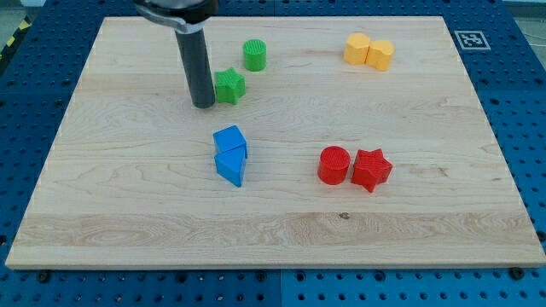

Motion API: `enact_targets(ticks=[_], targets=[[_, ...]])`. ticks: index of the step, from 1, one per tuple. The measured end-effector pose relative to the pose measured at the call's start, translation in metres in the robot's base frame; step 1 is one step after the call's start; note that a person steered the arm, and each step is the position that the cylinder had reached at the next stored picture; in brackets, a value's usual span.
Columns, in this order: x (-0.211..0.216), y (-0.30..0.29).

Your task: Move the green star diagonally to the green circle

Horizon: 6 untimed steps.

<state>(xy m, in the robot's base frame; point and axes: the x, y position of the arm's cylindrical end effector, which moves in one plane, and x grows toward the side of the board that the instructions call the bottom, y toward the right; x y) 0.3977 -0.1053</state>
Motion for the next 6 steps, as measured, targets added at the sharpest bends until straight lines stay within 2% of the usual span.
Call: enact_targets(ticks=[1,6], targets=[[0.002,0.014],[-0.043,0.043]])
